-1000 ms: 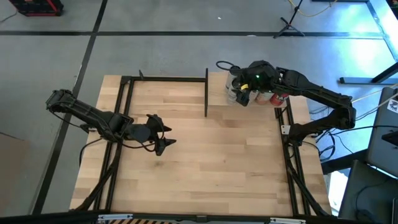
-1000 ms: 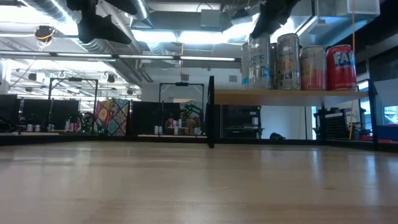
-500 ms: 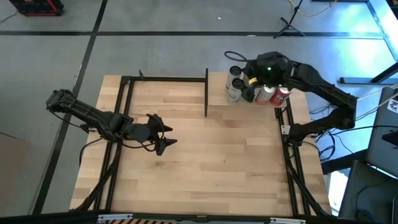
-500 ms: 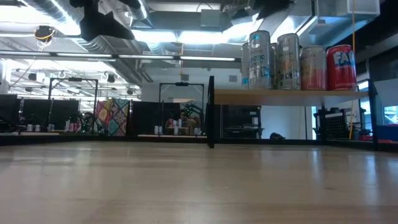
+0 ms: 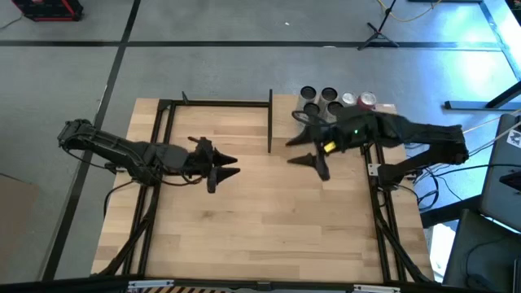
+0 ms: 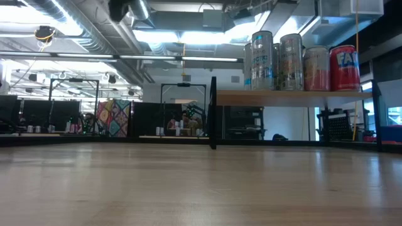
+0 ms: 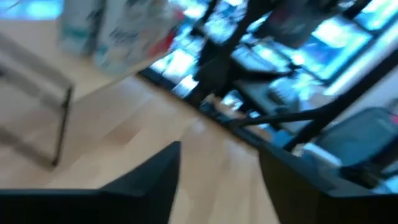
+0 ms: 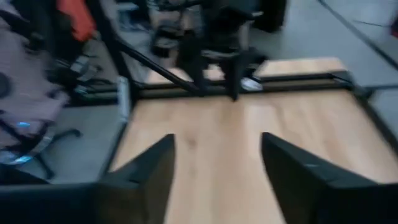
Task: Place canned beverage on shelf
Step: Return to Home Position
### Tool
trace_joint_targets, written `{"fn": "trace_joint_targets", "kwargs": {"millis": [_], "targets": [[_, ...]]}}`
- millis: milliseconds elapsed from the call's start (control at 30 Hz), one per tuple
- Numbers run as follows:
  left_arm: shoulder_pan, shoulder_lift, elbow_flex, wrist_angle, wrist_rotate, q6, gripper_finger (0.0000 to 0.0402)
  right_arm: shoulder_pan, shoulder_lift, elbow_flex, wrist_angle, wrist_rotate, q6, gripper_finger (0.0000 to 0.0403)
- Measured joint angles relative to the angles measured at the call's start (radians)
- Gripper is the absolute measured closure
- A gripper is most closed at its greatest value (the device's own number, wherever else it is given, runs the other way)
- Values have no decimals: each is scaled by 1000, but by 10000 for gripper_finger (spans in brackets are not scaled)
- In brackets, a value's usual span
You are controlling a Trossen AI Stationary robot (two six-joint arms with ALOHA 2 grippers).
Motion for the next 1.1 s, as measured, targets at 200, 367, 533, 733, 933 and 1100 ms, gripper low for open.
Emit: {"fn": "trace_joint_targets", "kwargs": {"millis": [200,367,533,733,933,1100], "targets": [[13,-95,0,7,68,183,321,70,-16,-133,141,-29,60,314],[23,-194,0,-79,74,275,395,77,-81,-292,313,-67,106,393],[23,-264,0,-165,-5,269,378,77,-185,-428,413,-36,131,381],[25,-296,0,-148,-7,282,369,77,-231,-479,372,-11,134,362],[28,-297,-43,-157,177,449,371,77,-238,-490,387,-80,77,361],[29,-359,-155,-97,260,475,370,77,-319,-616,435,-100,74,361]]}}
